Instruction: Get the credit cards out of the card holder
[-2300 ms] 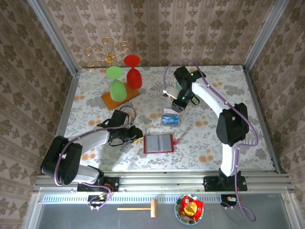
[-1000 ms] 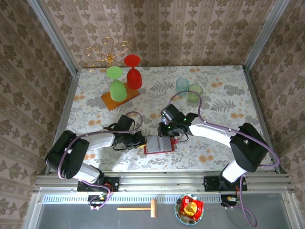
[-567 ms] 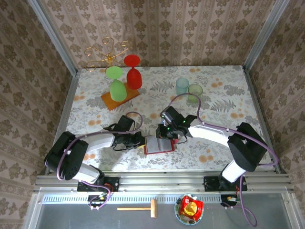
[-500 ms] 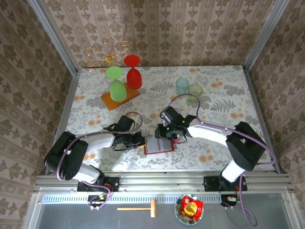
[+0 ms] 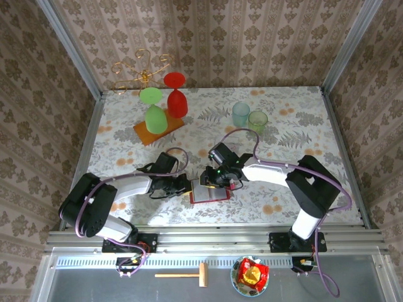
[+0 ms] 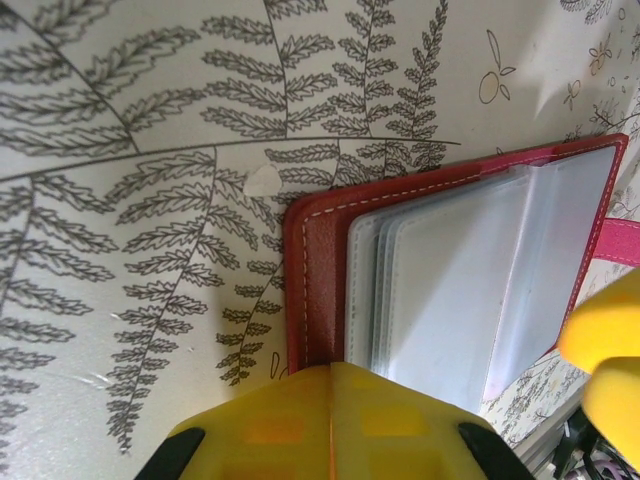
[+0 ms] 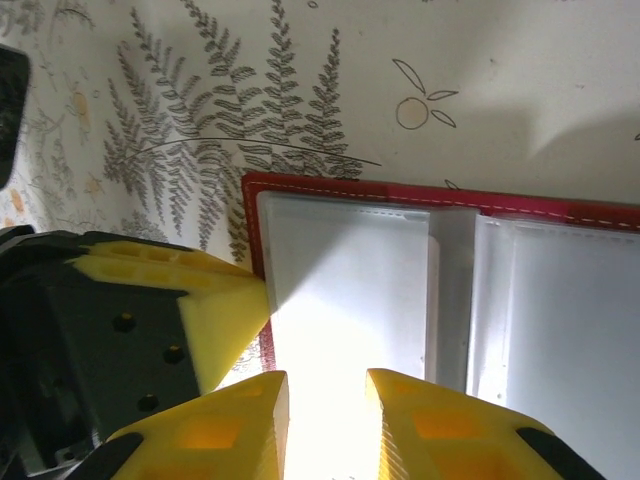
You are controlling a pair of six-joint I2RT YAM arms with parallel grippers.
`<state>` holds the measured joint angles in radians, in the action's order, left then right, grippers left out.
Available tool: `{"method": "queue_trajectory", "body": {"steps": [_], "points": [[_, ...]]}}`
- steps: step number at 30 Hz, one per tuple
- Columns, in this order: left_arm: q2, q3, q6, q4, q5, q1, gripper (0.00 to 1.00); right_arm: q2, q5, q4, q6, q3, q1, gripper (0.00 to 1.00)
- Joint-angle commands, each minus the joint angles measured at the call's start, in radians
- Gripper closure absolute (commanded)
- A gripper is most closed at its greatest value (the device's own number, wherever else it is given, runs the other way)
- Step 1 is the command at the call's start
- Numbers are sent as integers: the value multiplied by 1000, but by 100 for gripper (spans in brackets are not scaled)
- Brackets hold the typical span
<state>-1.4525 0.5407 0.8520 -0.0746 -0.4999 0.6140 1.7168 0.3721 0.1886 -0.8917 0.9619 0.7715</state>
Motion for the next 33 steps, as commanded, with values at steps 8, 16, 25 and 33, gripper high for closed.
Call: {"method": "queue_trajectory", "body": {"steps": [8, 16, 25, 33], "points": [[-30, 22, -18, -33, 12, 1, 92, 52, 38, 0, -16, 18, 7, 72], [-35, 24, -19, -37, 14, 1, 92, 79, 33, 6, -14, 23, 7, 72], [-43, 28, -32, -51, 15, 0, 92, 48, -20, 45, -16, 10, -2, 72], [-50, 28, -33, -53, 15, 0, 92, 20, -22, 37, -21, -19, -21, 72]]}}
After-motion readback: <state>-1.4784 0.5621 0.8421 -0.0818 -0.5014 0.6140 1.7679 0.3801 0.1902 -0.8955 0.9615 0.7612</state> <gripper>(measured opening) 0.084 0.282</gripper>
